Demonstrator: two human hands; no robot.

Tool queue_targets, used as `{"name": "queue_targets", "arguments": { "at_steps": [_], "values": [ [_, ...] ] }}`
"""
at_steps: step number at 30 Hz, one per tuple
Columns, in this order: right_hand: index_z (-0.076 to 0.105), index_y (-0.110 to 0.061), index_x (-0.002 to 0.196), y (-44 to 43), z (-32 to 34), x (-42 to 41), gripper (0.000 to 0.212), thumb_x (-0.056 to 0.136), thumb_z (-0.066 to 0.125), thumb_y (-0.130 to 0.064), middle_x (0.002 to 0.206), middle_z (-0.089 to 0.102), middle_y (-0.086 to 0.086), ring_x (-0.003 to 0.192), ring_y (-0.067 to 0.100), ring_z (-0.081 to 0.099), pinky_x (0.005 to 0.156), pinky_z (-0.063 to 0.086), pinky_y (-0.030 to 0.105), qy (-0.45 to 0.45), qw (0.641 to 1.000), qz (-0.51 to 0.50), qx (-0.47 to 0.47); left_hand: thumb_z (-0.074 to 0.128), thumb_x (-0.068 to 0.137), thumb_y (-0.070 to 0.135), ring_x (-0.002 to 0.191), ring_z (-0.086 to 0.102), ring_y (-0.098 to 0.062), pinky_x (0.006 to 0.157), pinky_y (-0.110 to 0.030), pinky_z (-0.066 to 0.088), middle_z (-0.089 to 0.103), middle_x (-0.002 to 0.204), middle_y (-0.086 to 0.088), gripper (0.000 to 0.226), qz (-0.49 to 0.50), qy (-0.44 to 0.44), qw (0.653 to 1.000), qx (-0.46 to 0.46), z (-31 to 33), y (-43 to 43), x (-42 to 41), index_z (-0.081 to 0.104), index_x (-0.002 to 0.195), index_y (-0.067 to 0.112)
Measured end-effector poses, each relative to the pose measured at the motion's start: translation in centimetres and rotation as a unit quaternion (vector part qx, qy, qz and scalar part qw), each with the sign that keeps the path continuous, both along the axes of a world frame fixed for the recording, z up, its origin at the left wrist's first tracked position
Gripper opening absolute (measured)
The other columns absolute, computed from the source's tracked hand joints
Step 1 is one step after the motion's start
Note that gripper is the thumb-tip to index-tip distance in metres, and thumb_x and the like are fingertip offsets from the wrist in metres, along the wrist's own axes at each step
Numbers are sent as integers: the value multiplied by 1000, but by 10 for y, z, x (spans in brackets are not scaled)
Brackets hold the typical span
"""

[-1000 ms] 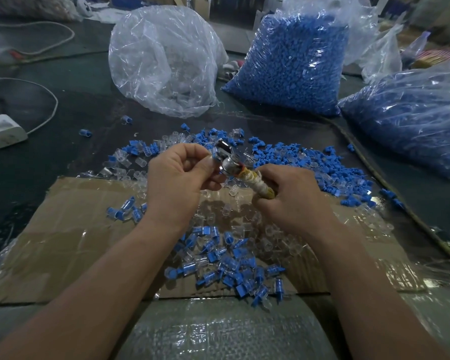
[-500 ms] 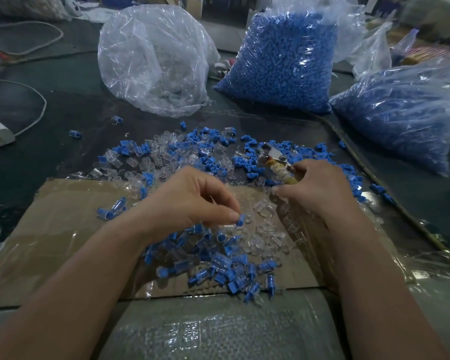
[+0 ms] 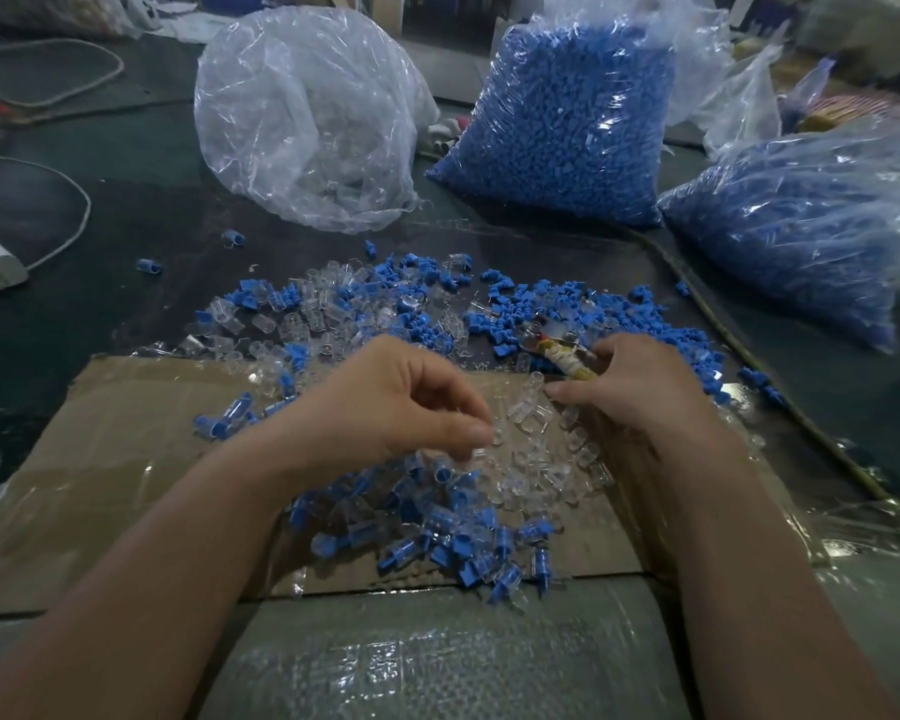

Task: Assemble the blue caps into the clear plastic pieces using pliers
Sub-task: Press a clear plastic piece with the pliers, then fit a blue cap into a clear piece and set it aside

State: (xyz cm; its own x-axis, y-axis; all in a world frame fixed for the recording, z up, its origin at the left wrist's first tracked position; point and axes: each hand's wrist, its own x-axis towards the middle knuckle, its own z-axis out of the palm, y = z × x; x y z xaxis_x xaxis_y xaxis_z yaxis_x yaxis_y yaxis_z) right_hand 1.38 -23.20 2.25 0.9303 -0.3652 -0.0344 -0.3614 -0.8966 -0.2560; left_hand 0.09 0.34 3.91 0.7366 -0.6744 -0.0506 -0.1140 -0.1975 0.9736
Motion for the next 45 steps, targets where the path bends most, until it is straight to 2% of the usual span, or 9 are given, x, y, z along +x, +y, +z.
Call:
{"name": "queue_targets", "arguments": {
  "at_steps": [3,11,17,23,26,31,35,42,45],
  "values": [
    [52,-19,96,0,-2,0,59,61,70,-63,79,46,-6,69,10,42,62,34,30,15,1000,7,2,67,59,30,37,45,-1,37,-10,35,68,60,-1,14,111,-1,994,-25,0,-1,2,69,68,18],
    [57,-19,100,0,1,-5,67,63,56,-75,106,56,3,92,19,51,75,41,33,61,998,21,21,67,74,10,32,38,0,35,-10,31,65,54,0,5,261,16,961,-92,-1,1,7,66,70,9],
    [63,-16,114,30,5,1,46,81,59,-48,127,53,7,121,20,41,104,25,40,-203,970,136,-12,68,76,9,33,39,-1,35,-11,33,65,54,0,6,274,19,957,-93,-1,0,7,66,70,10],
    [58,-23,121,47,-15,22,38,89,51,-43,154,16,4,142,19,1,112,-3,48,-54,979,171,-95,68,76,8,34,41,-1,36,-11,34,65,53,1,8,275,21,956,-98,-1,-1,6,66,69,10],
    [61,-24,117,47,-18,24,31,91,50,-33,154,13,4,142,20,-2,111,-5,49,-32,984,156,-80,68,77,9,35,41,-1,36,-11,34,65,53,1,9,273,20,957,-93,-2,-2,6,65,69,11],
    [69,-24,104,48,-15,24,20,91,53,-25,148,32,3,141,21,11,112,1,49,-45,984,156,-78,68,78,9,35,42,-1,37,-11,34,65,53,1,10,269,14,959,-92,-3,-2,5,65,68,12],
    [69,-23,103,47,-14,22,22,91,50,-23,122,56,-2,132,22,33,112,15,51,-50,979,174,-97,67,77,10,35,42,-2,36,-11,34,65,53,1,9,270,22,958,-92,-3,-2,6,65,69,12],
    [64,-20,114,46,-11,21,27,90,49,-20,124,55,1,124,21,39,108,27,46,-49,980,176,-83,67,78,9,36,45,-2,36,-11,35,65,54,1,11,270,12,959,-84,-6,-2,7,65,68,13],
    [64,-20,113,46,-11,21,26,92,50,-20,127,53,3,121,21,41,104,28,40,-55,980,175,-82,68,80,11,42,52,1,43,-9,41,65,57,5,14,276,-75,958,-29,-13,-3,8,65,69,20]
  ]
}}
